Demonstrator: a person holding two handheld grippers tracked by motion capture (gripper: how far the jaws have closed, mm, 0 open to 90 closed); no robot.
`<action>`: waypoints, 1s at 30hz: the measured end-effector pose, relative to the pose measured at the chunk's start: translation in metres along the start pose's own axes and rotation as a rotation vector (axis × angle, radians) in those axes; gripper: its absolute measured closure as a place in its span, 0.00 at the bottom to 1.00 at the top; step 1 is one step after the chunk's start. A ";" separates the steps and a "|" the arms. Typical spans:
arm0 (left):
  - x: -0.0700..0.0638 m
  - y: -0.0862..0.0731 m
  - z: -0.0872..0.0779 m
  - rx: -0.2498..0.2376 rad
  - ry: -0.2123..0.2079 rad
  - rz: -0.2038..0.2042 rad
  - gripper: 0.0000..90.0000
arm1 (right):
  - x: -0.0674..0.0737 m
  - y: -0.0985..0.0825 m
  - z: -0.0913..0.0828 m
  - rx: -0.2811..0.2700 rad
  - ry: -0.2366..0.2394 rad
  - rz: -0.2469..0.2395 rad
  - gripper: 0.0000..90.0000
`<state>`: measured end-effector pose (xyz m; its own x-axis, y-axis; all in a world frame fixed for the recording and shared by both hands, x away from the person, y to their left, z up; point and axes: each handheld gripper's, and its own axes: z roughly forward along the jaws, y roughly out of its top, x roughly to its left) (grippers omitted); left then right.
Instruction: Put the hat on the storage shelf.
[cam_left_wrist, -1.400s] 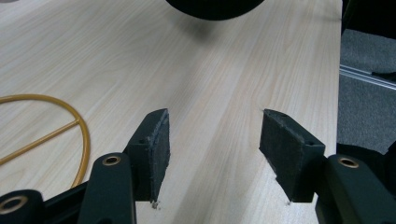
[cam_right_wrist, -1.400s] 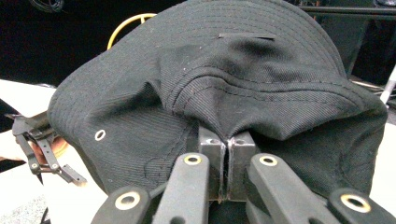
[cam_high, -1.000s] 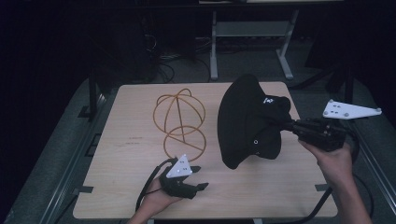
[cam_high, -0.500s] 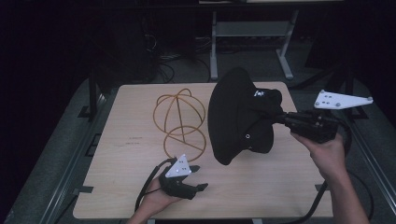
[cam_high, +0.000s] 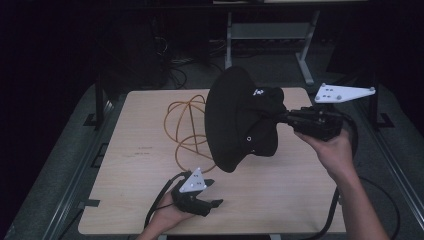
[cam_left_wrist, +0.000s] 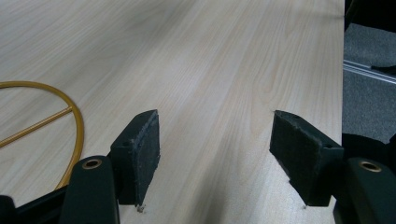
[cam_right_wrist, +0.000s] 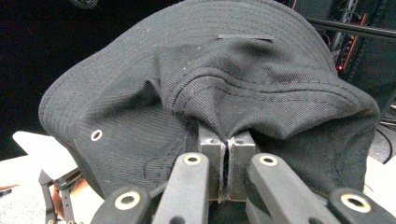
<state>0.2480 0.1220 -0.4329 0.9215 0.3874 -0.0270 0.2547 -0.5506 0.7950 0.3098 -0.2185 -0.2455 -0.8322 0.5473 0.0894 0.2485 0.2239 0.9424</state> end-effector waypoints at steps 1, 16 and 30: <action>0.000 0.000 0.000 0.002 0.002 0.004 0.36 | 0.000 0.002 0.002 0.004 0.001 -0.001 0.97; 0.002 -0.002 -0.002 0.025 0.026 0.032 0.34 | -0.004 0.027 0.038 0.049 0.024 -0.024 0.97; 0.001 -0.002 -0.002 0.041 0.025 0.048 0.33 | -0.001 0.046 0.066 0.075 0.046 -0.029 0.97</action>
<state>0.2478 0.1245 -0.4333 0.9254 0.3781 0.0262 0.2230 -0.5989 0.7692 0.3546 -0.1554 -0.2238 -0.8610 0.5025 0.0784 0.2585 0.2996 0.9184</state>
